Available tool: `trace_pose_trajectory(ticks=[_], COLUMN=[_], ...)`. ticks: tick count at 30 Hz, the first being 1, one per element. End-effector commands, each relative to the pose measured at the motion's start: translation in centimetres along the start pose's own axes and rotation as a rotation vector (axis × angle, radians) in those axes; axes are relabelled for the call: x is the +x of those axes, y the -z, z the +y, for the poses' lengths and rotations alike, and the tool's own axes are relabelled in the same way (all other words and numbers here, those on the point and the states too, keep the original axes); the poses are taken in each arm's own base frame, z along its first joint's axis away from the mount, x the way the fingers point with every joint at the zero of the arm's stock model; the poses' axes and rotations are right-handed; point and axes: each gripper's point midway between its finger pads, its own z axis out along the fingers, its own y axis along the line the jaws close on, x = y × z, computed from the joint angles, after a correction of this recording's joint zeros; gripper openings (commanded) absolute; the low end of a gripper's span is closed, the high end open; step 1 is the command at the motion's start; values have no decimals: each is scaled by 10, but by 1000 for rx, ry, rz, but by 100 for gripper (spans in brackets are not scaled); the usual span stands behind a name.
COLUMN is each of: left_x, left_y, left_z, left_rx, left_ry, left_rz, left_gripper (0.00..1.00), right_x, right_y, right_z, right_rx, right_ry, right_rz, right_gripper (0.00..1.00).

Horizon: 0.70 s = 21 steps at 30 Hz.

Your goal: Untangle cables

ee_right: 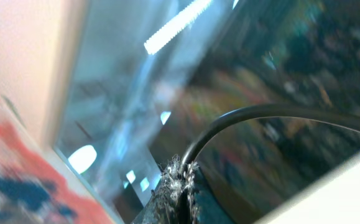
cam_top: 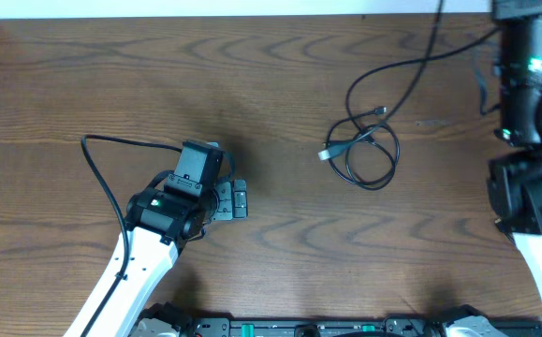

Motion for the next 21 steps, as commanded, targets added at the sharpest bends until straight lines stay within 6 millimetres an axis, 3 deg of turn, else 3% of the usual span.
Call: trace_pose_trajectory(ticks=[1,8,11,14,17,21], left_x=[-8,-8,-8,-8,-8,-8], left_y=[7,7,7,7,7,7], left_z=[1,1,1,1,1,1], left_rx=[-4,-4,-4,-4,-4,-4], left_ry=[10,10,10,10,10,10], left_rz=[-30,-30,-30,-29,-30,-29], left_gripper=[100,100,100,99,100,100], right_x=[35,86,102,107,93,70], right_y=[-14,-48,-60,-66,-65,-57], right_z=[-25,-88,-95,-75,-41,-11], right_rx=[31,98,51,-86,-237,-339], right_ry=[56,142,76,27,22,27], right_rz=[122,192,208,207,145,67], right_gripper=[1,1,1,1,1,1])
